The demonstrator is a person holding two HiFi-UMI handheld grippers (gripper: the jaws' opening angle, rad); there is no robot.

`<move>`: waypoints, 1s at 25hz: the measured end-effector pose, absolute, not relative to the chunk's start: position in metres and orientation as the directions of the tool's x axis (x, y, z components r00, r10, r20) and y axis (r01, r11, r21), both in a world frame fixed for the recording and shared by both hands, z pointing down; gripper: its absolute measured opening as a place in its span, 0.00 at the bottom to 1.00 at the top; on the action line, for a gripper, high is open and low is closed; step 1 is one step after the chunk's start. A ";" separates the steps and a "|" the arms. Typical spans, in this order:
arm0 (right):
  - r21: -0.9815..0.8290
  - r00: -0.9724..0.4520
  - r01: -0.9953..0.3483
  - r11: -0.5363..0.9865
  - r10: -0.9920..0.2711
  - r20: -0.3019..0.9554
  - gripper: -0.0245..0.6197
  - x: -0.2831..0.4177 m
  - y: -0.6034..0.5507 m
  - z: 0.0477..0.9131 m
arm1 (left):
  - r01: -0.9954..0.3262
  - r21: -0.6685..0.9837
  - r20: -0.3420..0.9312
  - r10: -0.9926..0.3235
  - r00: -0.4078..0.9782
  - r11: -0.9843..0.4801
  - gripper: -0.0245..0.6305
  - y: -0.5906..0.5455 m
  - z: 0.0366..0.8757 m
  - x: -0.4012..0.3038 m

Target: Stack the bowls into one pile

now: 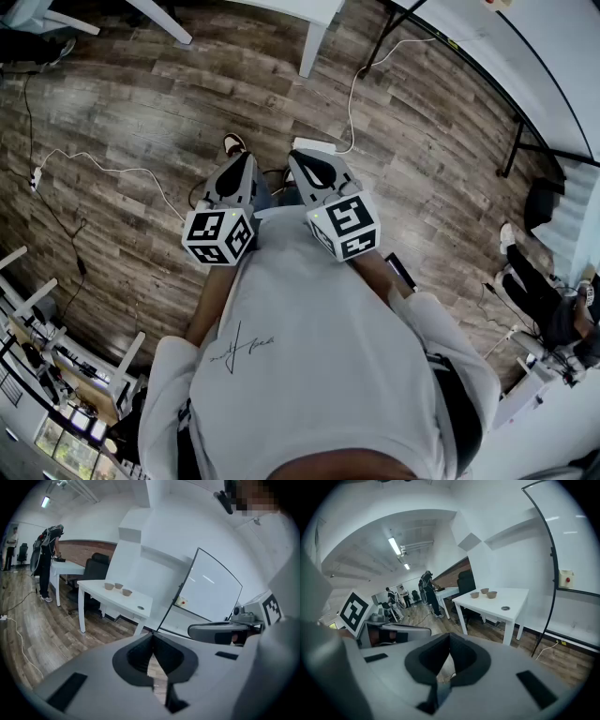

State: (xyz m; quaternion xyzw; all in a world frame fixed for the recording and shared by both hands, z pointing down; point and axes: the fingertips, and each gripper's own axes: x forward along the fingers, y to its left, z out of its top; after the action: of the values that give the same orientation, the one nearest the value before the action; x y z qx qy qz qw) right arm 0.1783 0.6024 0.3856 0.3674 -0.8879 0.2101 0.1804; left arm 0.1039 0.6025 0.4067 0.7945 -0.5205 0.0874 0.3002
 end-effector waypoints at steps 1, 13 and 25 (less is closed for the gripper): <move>-0.244 -0.666 -0.727 0.642 -0.574 0.476 0.05 0.173 0.600 0.386 | -0.879 0.389 0.457 -0.771 0.444 -0.276 0.05 0.600 0.408 0.099; -0.322 -0.688 -0.706 0.631 -0.501 0.525 0.05 0.123 0.552 0.397 | -0.872 0.409 0.492 -0.740 0.458 -0.269 0.05 0.554 0.414 0.054; -0.346 -0.685 -0.686 0.640 -0.410 0.602 0.05 0.060 0.494 0.404 | -0.843 0.447 0.471 -0.723 0.506 -0.298 0.05 0.483 0.408 0.000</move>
State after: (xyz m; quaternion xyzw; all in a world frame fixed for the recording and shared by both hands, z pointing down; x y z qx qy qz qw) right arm 0.0600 0.4944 0.4042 0.3142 -0.8725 0.2853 0.2419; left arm 0.0001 0.4828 0.4077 0.8007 -0.4890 0.0899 0.3341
